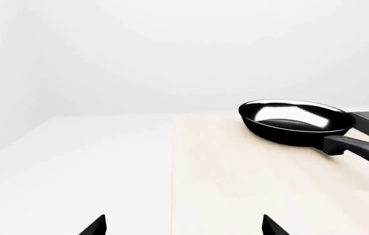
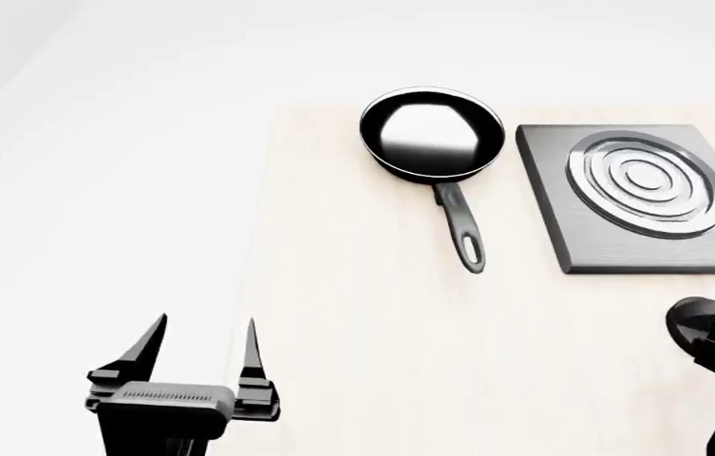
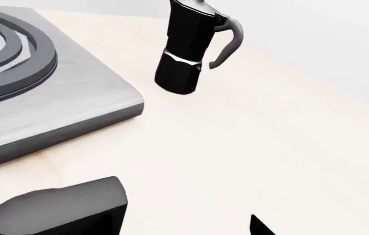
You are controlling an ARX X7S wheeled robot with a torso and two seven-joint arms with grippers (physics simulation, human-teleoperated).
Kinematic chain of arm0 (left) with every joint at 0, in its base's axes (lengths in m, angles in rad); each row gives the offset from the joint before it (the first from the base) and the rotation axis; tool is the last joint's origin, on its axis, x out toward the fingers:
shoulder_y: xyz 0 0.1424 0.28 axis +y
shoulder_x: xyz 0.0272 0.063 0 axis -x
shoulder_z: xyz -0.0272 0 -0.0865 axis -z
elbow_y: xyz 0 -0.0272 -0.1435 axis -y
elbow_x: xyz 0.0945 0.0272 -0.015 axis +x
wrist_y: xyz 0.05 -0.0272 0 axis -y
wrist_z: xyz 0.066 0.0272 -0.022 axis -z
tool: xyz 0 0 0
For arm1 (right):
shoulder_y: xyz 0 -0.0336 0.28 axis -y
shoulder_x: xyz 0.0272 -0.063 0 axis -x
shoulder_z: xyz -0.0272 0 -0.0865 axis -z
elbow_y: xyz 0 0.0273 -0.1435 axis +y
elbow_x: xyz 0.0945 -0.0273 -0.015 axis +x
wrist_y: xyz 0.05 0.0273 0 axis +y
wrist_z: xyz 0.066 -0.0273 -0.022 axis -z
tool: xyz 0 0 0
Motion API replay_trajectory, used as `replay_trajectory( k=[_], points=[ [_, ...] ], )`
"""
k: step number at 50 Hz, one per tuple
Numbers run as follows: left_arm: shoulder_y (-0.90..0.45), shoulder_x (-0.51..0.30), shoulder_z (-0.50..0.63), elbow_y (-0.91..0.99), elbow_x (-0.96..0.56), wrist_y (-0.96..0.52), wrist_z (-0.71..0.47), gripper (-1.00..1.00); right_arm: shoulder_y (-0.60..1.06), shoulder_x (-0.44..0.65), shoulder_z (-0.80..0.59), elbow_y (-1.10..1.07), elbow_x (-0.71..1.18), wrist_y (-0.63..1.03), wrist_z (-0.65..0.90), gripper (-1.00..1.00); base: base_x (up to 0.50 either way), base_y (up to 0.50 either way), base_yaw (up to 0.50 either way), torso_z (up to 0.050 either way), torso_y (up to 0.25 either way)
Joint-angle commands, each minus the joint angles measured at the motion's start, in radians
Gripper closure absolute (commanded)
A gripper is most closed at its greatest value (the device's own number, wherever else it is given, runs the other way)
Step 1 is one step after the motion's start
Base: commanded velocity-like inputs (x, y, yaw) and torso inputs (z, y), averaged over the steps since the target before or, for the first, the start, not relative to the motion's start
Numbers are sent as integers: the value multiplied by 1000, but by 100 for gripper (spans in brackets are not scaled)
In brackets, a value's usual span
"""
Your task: Turn on the stove and put the frying pan on it.
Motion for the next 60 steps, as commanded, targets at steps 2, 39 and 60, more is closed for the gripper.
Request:
replay_trajectory(
  k=[2,39,60],
  points=[
    [-1,-2,4,-3,-1,2,-3,-100,20,3,-13,22,-4,-6,-5,-100,0,0,0,0,0],
    [-1,-13,14,2,-12,5,-8,-100,-160,46,110,-673,195,422,49,-100,0,0,0,0,0],
    [-1,-19,18,12,-19,2,-14,-100,81,90,-44,-974,368,748,65,-100,0,0,0,0,0]
  ],
)
